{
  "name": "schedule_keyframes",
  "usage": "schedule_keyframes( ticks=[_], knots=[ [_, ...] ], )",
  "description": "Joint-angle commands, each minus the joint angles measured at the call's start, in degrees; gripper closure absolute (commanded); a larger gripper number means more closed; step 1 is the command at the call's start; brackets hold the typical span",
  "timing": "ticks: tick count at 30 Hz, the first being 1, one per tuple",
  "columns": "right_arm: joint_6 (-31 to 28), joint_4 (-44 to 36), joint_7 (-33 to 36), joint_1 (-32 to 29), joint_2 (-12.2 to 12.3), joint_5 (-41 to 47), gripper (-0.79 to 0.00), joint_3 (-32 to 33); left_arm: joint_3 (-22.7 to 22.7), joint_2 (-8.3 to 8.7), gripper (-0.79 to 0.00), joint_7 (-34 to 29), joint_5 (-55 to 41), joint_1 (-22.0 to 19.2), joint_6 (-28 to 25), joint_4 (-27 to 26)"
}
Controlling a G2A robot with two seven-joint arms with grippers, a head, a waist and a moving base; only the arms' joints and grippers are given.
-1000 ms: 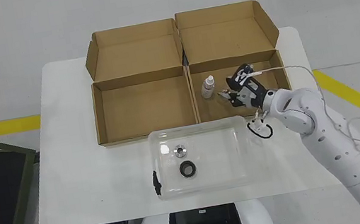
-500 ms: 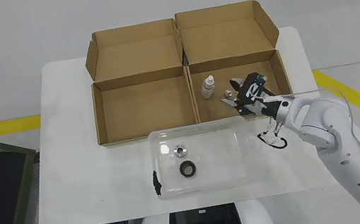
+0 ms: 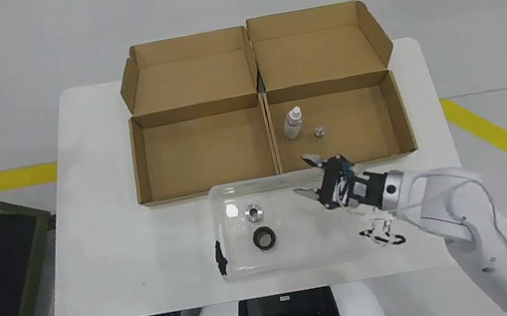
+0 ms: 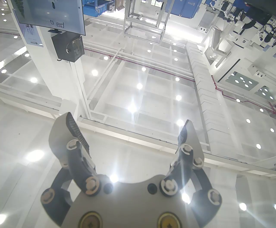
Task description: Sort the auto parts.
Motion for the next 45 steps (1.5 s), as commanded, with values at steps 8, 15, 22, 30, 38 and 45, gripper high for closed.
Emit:
schedule_keyframes(
  ticks=[8,15,22,30,38,45],
  knots=[
    [-3.9,-0.4,1.1,1.3,-0.5,-4.7,-0.388,-6.8,0.0,0.00,-0.785,0.0,0.0,0.0,0.0,0.0],
    [-4.6,1.7,2.2,3.3,-1.1,-7.2,-0.391,-11.3,0.0,0.00,-0.785,0.0,0.0,0.0,0.0,0.0],
    [-6.1,3.4,3.2,5.0,-1.6,-8.8,-0.413,-14.6,0.0,0.00,-0.785,0.0,0.0,0.0,0.0,0.0],
    [-8.5,4.2,4.9,6.9,-2.1,-10.9,-0.449,-18.2,0.0,0.00,-0.785,0.0,0.0,0.0,0.0,0.0],
    [-8.5,6.9,5.8,9.5,-2.8,-10.4,-0.449,-20.5,0.0,0.00,-0.785,0.0,0.0,0.0,0.0,0.0],
    [-8.6,9.9,6.6,12.3,-3.8,-8.6,-0.437,-23.3,0.0,0.00,-0.785,0.0,0.0,0.0,0.0,0.0]
  ],
)
